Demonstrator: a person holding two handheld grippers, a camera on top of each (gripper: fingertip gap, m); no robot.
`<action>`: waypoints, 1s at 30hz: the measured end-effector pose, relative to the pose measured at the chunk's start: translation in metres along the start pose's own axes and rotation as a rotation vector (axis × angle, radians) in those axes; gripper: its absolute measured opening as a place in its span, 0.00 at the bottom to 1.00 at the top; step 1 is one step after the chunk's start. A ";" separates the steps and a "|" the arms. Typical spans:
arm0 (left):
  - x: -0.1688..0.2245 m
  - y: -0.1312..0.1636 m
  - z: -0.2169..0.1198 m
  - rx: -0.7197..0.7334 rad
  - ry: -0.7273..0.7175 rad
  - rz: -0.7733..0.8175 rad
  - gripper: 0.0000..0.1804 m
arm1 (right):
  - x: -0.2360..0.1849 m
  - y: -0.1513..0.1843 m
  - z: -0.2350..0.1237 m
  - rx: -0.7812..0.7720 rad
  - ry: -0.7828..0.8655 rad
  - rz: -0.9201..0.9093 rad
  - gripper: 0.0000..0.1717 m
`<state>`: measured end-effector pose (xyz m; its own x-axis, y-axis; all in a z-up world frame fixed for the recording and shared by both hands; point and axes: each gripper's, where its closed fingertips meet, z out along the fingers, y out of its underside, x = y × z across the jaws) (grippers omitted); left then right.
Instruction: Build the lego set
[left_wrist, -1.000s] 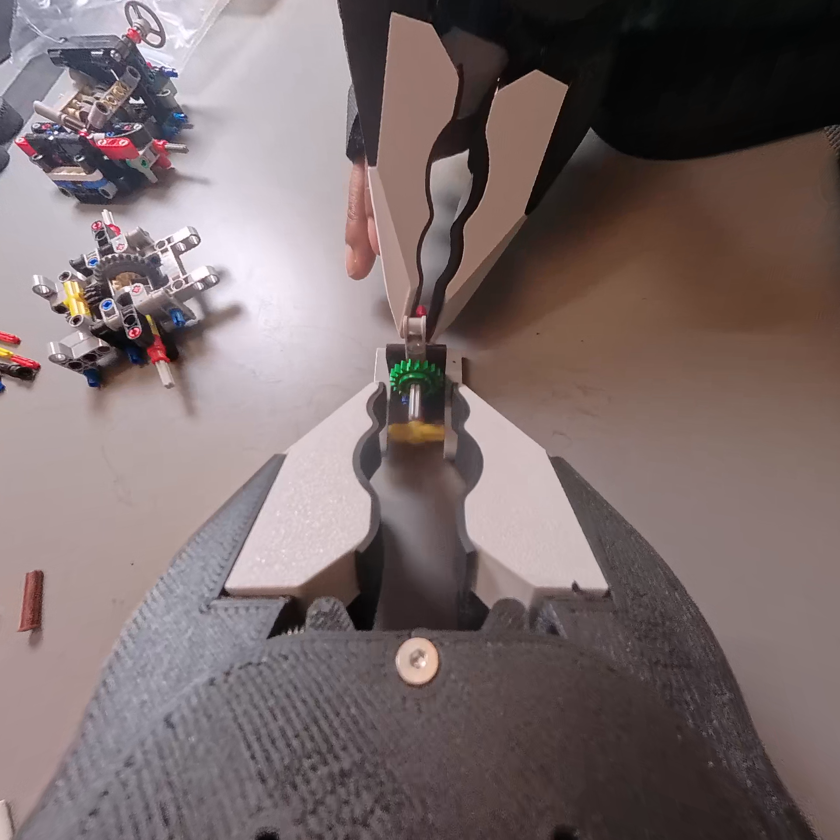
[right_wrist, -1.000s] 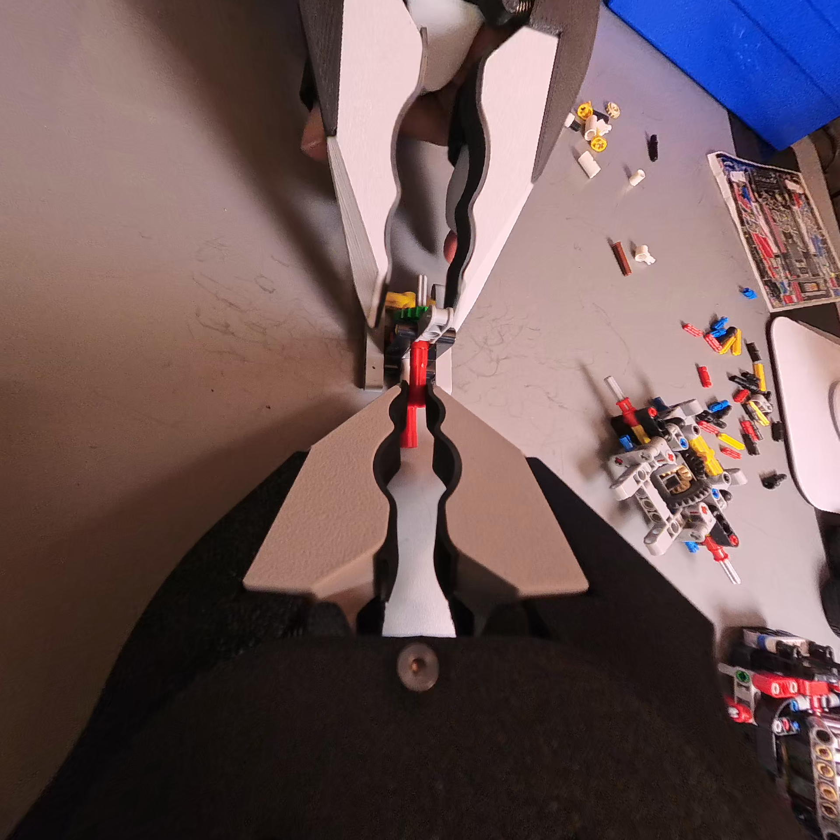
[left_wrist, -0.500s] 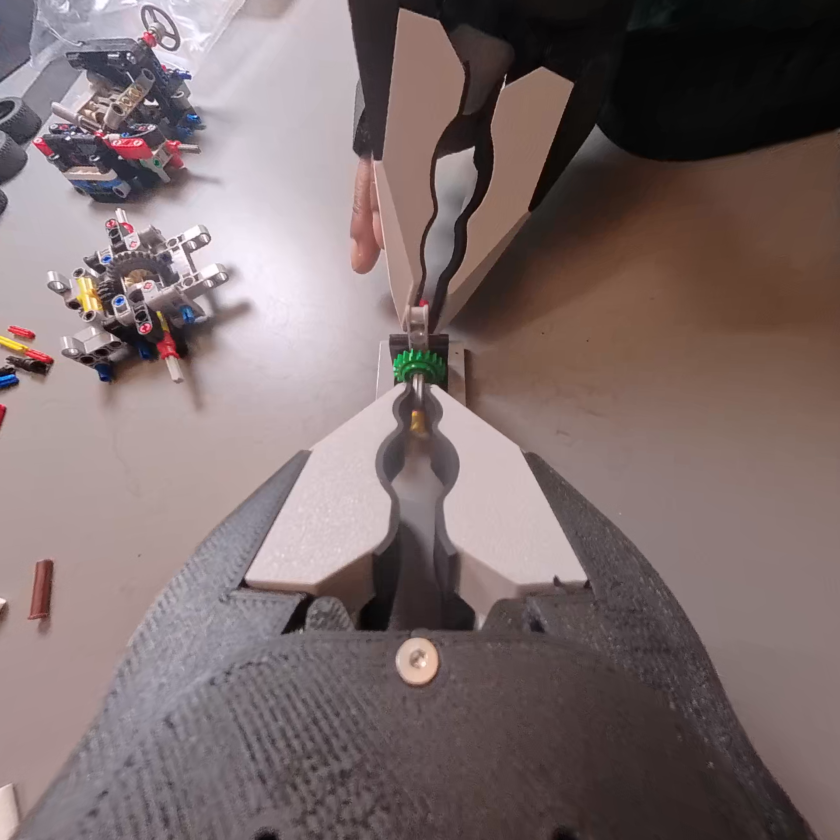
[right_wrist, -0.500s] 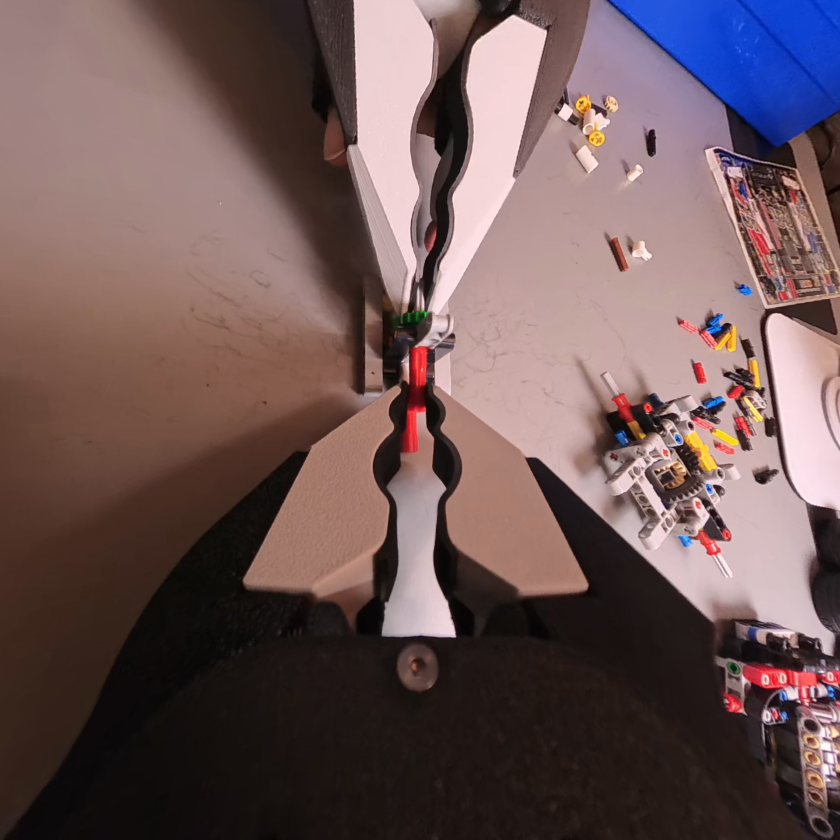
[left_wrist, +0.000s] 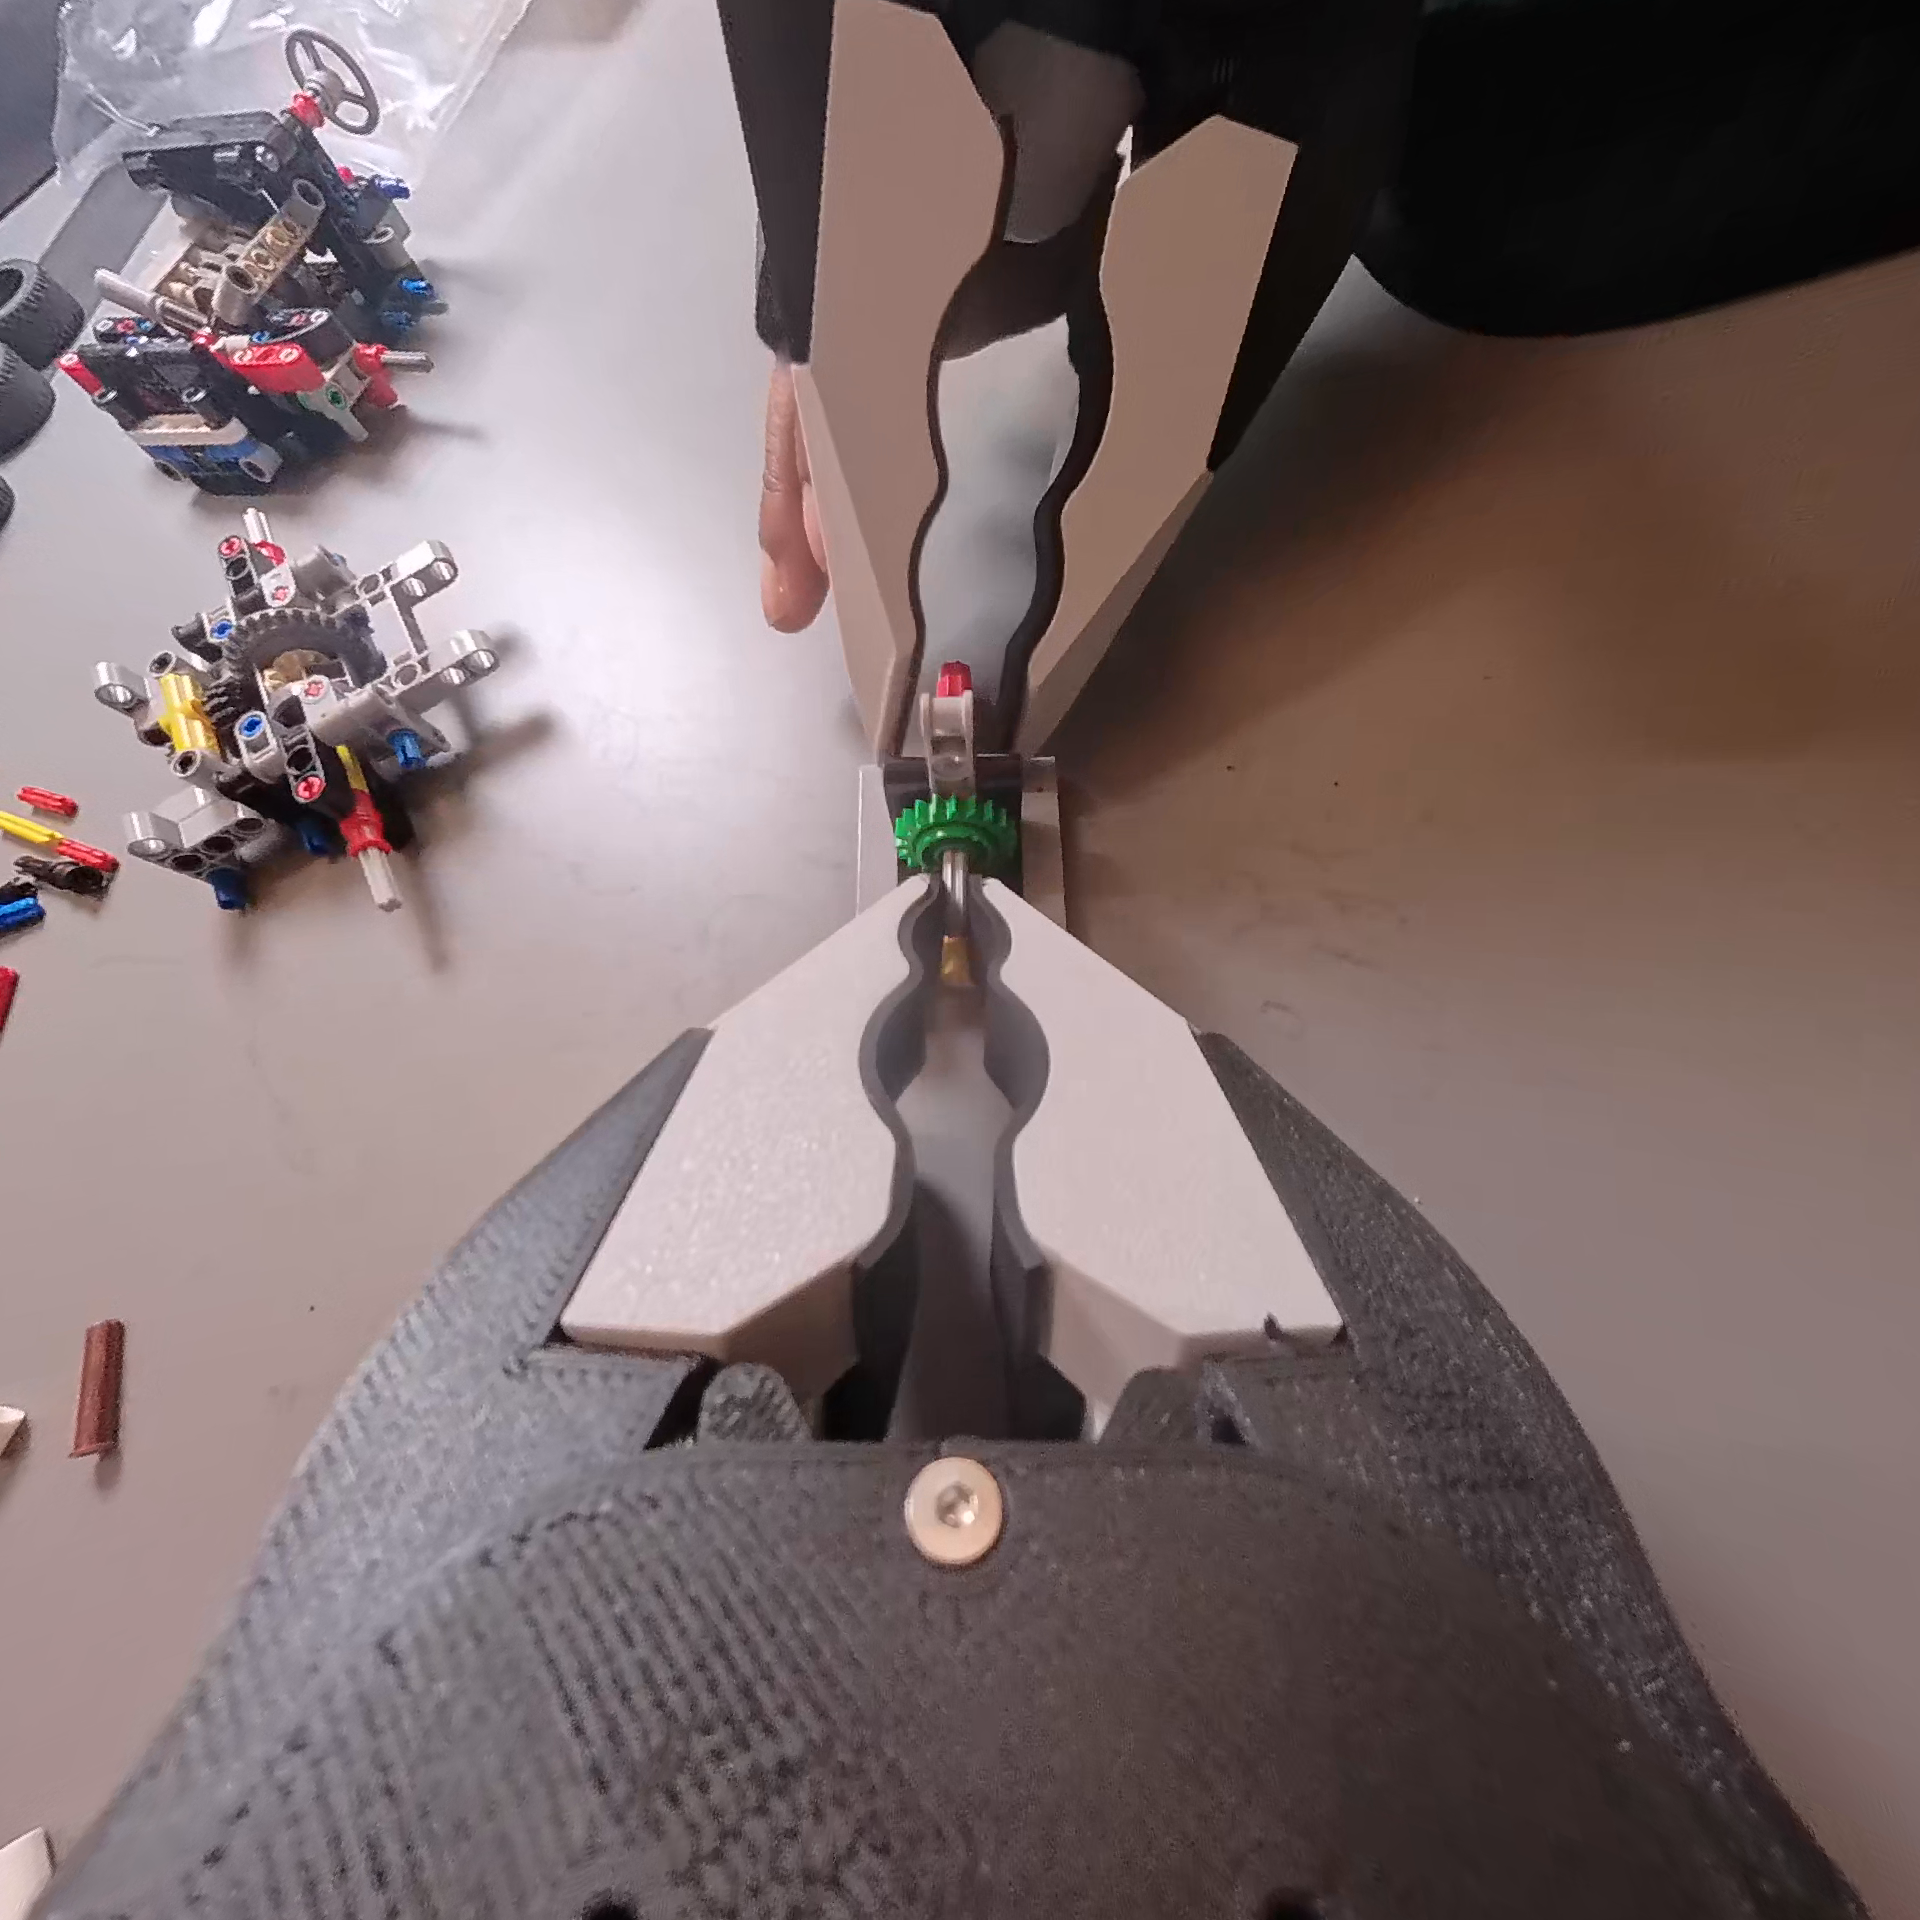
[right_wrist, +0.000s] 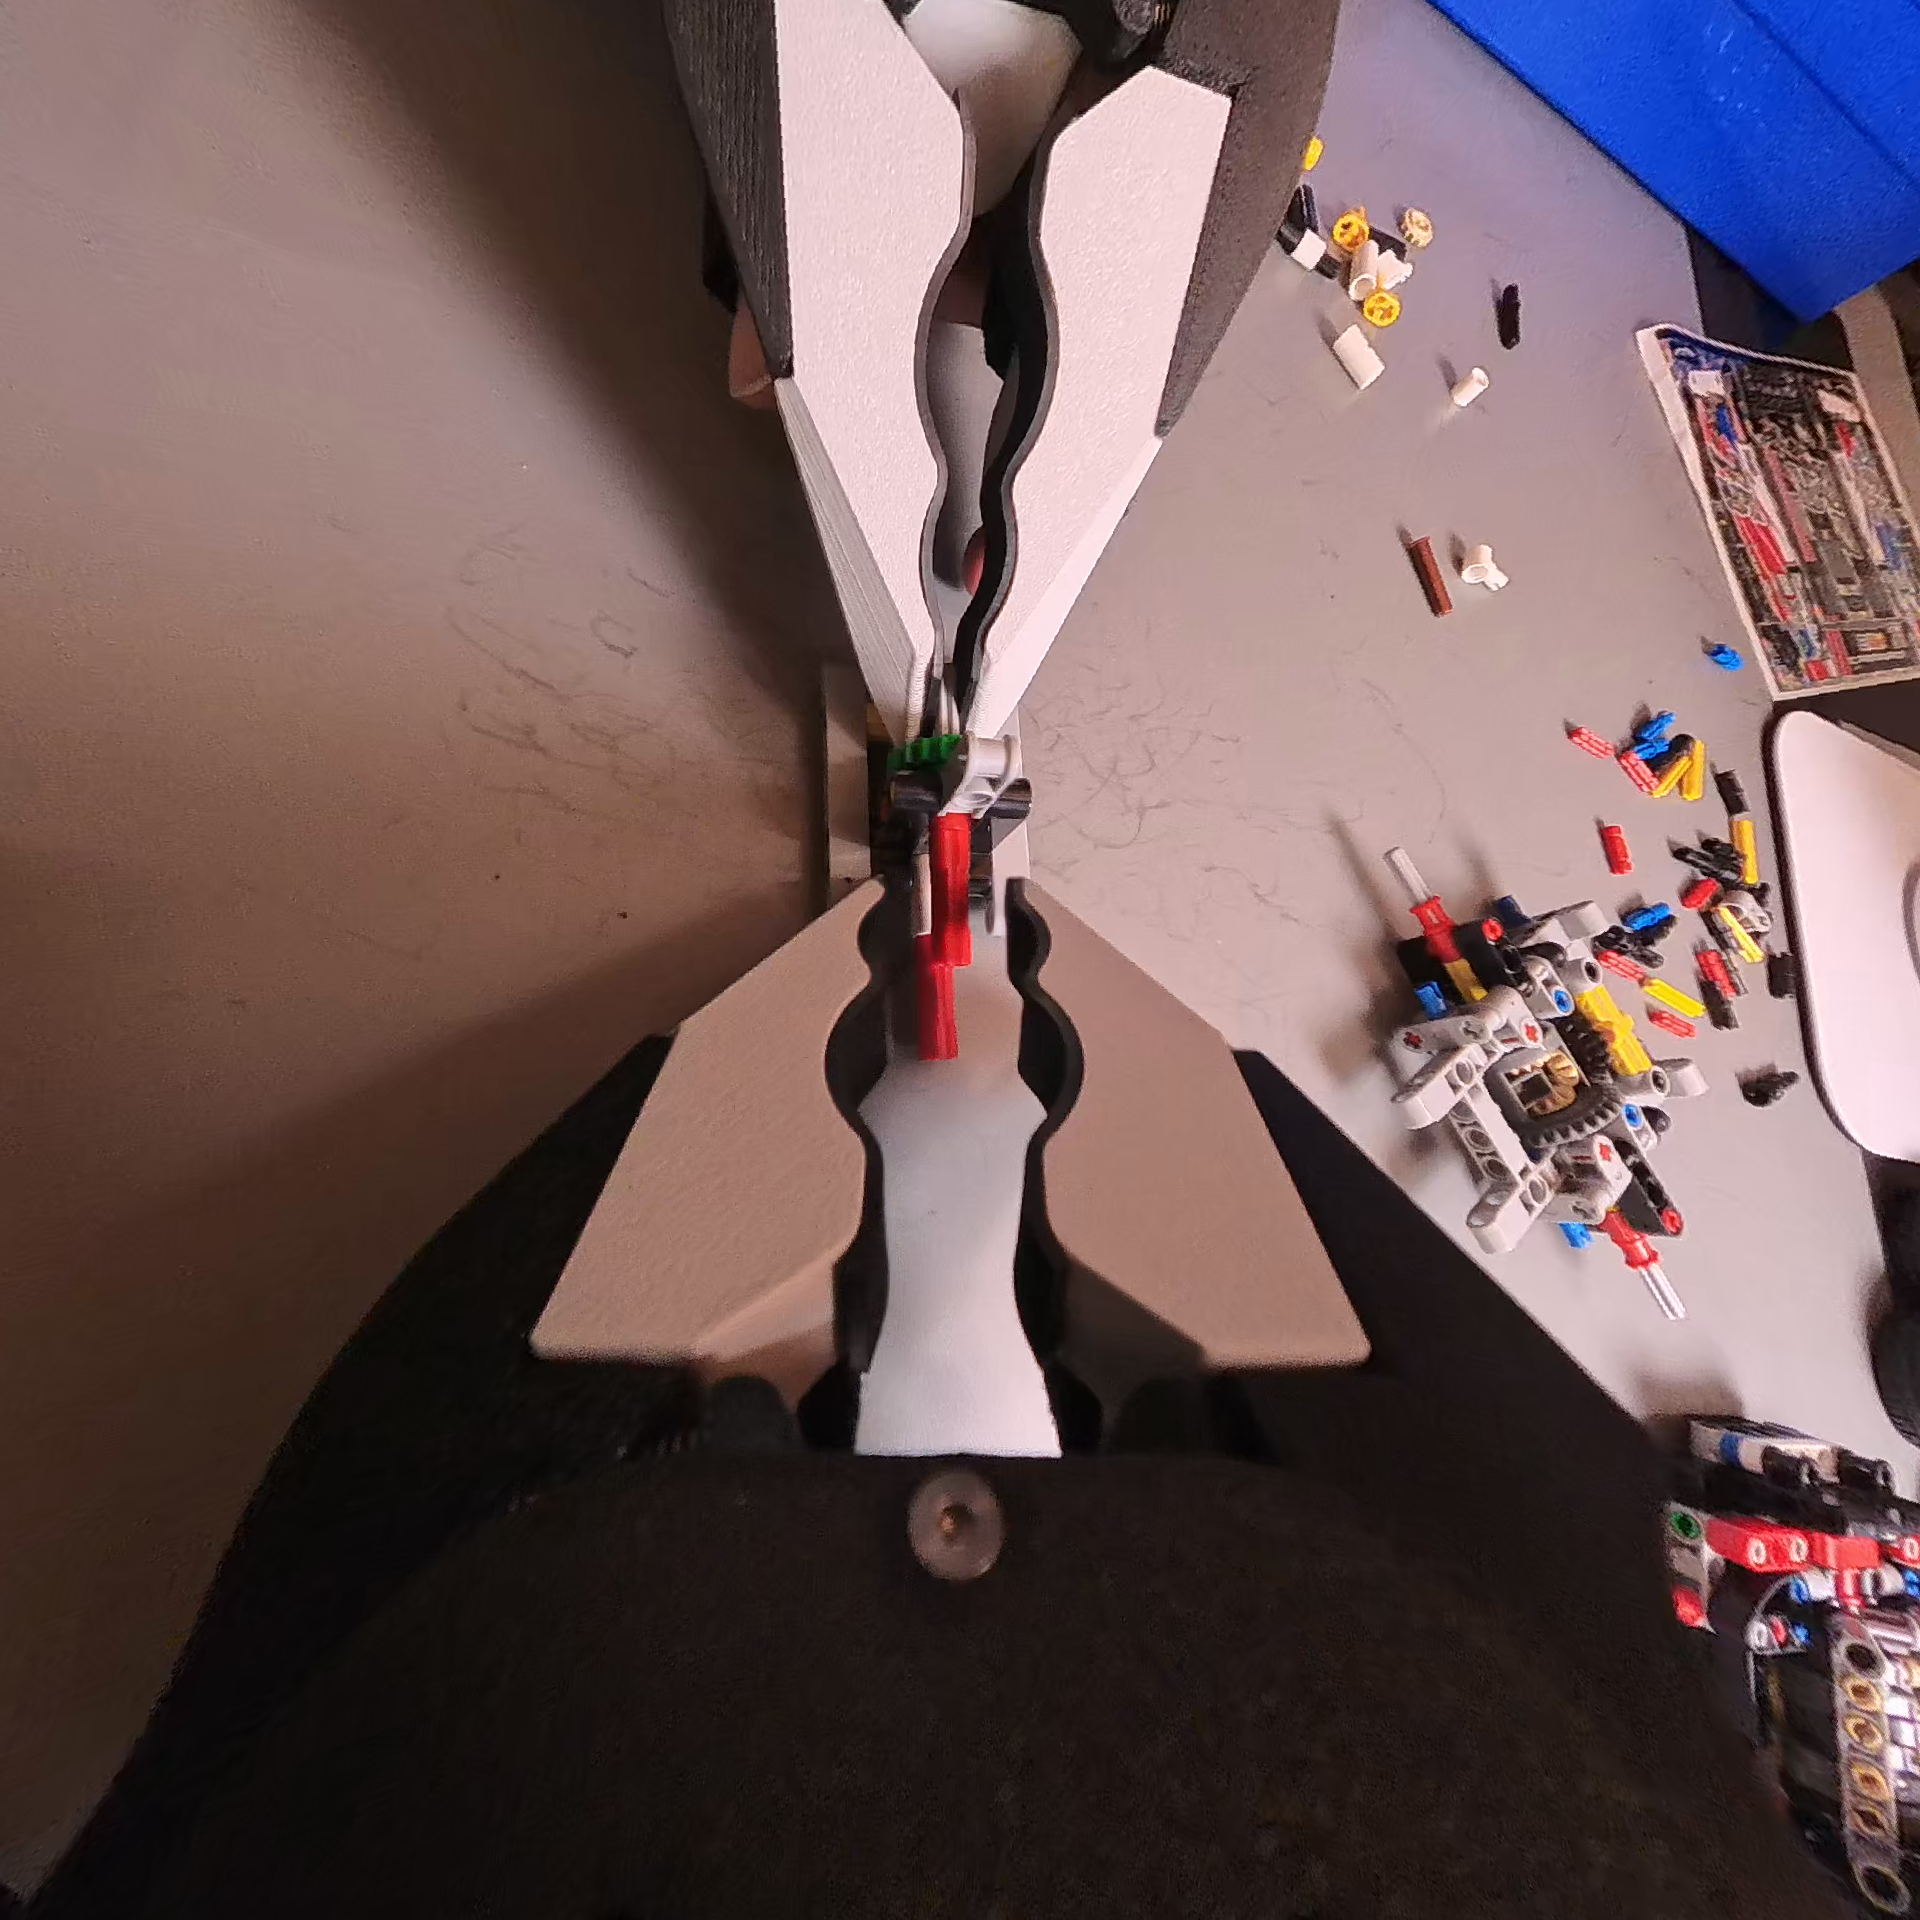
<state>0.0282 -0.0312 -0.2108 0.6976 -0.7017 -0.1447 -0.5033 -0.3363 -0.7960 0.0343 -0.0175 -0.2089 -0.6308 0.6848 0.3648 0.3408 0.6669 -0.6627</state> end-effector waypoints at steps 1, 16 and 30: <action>0.000 0.000 0.000 -0.001 0.000 0.000 0.01 | 0.000 -0.001 -0.001 0.005 -0.002 0.002 0.12; 0.002 -0.002 0.004 -0.009 0.008 -0.050 0.01 | 0.000 -0.021 0.006 -0.015 0.060 -0.070 0.15; 0.000 -0.002 0.006 -0.023 0.005 -0.114 0.02 | -0.001 -0.017 0.003 -0.234 0.070 -0.290 0.15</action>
<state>0.0320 -0.0269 -0.2130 0.7483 -0.6614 -0.0509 -0.4326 -0.4283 -0.7934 0.0269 -0.0299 -0.1998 -0.6778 0.4708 0.5647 0.3099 0.8795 -0.3612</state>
